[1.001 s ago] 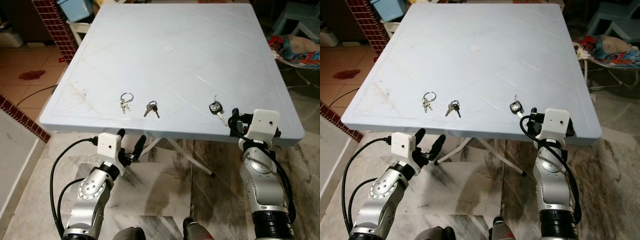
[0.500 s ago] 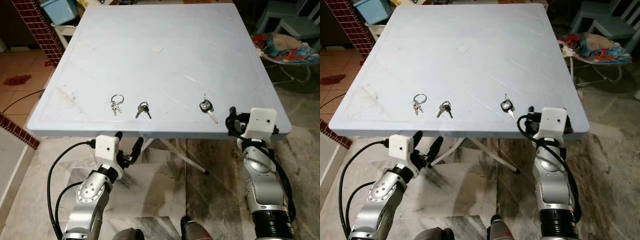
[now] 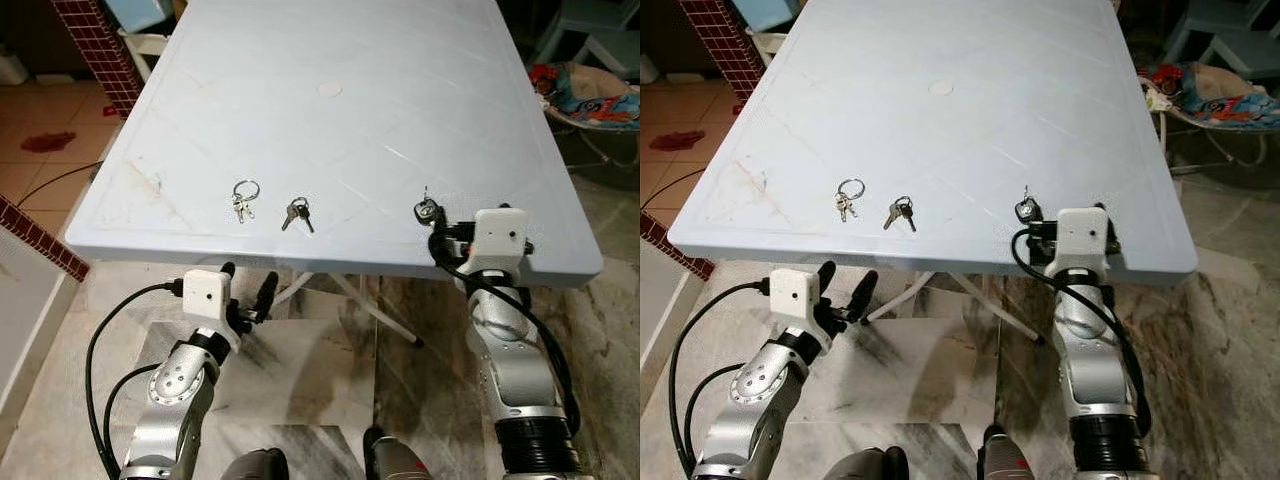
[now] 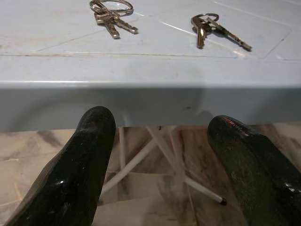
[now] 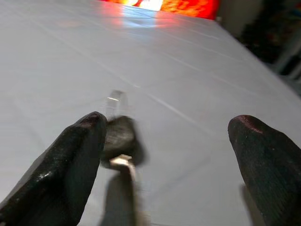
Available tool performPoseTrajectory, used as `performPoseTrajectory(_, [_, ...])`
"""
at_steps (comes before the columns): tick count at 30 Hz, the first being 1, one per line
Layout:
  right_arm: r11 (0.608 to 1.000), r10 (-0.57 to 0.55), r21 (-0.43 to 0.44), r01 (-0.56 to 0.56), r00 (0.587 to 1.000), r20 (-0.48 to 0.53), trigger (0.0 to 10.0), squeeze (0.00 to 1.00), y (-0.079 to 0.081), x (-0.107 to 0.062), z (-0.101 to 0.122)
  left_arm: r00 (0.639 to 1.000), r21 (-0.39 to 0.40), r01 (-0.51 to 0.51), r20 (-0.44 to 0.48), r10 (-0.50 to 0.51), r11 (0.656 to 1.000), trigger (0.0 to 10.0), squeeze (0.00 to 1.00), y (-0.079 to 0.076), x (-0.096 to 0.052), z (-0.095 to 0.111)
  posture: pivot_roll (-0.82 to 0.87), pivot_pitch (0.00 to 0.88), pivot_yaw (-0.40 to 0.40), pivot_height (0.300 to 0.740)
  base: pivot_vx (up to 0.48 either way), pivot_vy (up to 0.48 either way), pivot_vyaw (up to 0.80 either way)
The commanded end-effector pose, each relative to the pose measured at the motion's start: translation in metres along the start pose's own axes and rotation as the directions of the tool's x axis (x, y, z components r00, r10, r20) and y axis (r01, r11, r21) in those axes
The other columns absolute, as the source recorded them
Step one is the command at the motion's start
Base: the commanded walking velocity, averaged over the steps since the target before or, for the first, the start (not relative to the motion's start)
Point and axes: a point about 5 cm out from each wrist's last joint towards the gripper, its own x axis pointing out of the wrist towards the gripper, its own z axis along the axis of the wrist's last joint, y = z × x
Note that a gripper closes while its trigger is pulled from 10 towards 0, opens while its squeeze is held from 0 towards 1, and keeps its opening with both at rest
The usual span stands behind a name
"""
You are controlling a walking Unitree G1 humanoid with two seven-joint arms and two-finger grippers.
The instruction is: Hang keys on a hook
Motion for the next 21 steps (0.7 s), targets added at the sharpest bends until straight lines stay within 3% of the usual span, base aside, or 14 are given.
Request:
performPoseTrajectory(1, [1.000,0.004,0.021,-0.003,1.000,-0.004,10.0,0.00,0.003,0.002,0.000,1.000,0.012,-0.015,-0.012,0.015,1.000,10.0,0.00,0.003,-0.005,-0.001,-0.02,0.276,0.074,0.740,0.000,0.000,0.00])
performPoseTrajectory(11, [0.998,0.028,0.064,-0.026,0.999,-0.031,9.8,0.00,0.011,0.016,0.001,0.999,-0.010,0.044,-0.009,-0.044,0.999,10.0,0.00,-0.002,-0.010,0.005,0.00,0.295,0.088,0.740,0.000,0.000,0.00])
performPoseTrajectory(12, [0.997,0.043,0.060,-0.041,0.999,-0.023,4.4,0.00,0.014,0.018,0.003,0.999,-0.010,0.043,-0.011,-0.043,0.999,10.0,0.00,-0.002,-0.010,0.005,0.00,0.296,0.088,0.740,0.000,0.000,0.00])
performPoseTrajectory(13, [0.997,0.043,0.060,-0.041,0.999,-0.023,4.4,0.00,0.014,0.018,0.003,0.999,-0.010,0.043,-0.011,-0.043,0.999,10.0,0.00,-0.002,-0.010,0.005,0.00,0.296,0.088,0.740,0.000,0.000,0.00])
performPoseTrajectory(14, [0.997,0.048,0.057,-0.048,0.999,-0.015,0.9,0.00,0.015,0.020,0.005,0.999,-0.011,0.043,-0.013,-0.043,0.999,10.0,0.00,-0.002,-0.011,0.005,0.00,0.297,0.088,0.740,0.000,0.000,0.00])
performPoseTrajectory(15, [0.997,0.051,0.059,-0.050,0.999,-0.009,0.0,0.00,0.016,0.022,0.006,0.999,-0.012,0.044,-0.014,-0.044,0.999,10.0,0.00,-0.002,-0.011,0.005,0.00,0.297,0.088,0.740,0.000,0.000,0.00])
performPoseTrajectory(21, [0.997,0.058,0.056,-0.057,0.998,-0.009,0.0,0.00,0.022,0.027,0.009,0.999,-0.014,0.045,-0.019,-0.045,0.999,10.0,0.00,-0.003,-0.012,0.006,0.01,0.297,0.081,0.740,0.000,0.000,0.00])
